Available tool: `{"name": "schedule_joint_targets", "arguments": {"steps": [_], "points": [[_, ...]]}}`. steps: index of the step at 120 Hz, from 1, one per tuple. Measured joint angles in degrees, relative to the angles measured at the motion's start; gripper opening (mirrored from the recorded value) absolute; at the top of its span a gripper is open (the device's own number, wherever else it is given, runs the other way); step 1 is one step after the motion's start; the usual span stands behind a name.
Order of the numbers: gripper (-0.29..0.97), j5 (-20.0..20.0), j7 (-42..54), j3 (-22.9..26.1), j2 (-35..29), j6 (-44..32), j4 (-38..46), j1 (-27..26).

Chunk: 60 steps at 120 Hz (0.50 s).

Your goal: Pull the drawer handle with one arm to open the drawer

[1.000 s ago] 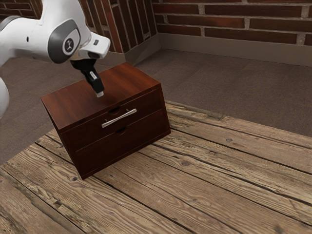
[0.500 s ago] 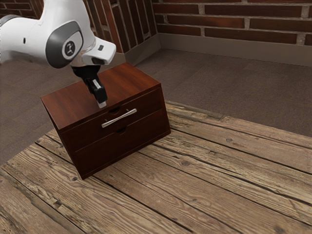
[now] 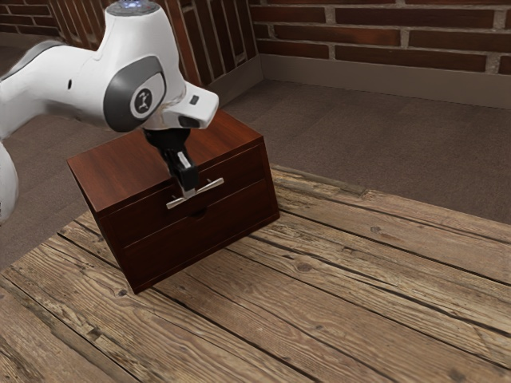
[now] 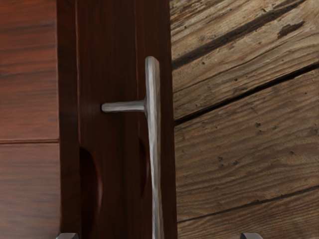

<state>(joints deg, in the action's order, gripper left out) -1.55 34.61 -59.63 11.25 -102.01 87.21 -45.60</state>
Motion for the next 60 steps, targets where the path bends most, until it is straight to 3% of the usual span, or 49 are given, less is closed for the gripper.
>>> {"name": "schedule_joint_targets", "arguments": {"steps": [27,60], "points": [[0.27,-0.01,-0.61,-0.13,0.42,-1.34,1.13,-1.62],[0.23,0.08,-1.14,-0.07,1.08,-3.40,2.56,-1.81]]}}
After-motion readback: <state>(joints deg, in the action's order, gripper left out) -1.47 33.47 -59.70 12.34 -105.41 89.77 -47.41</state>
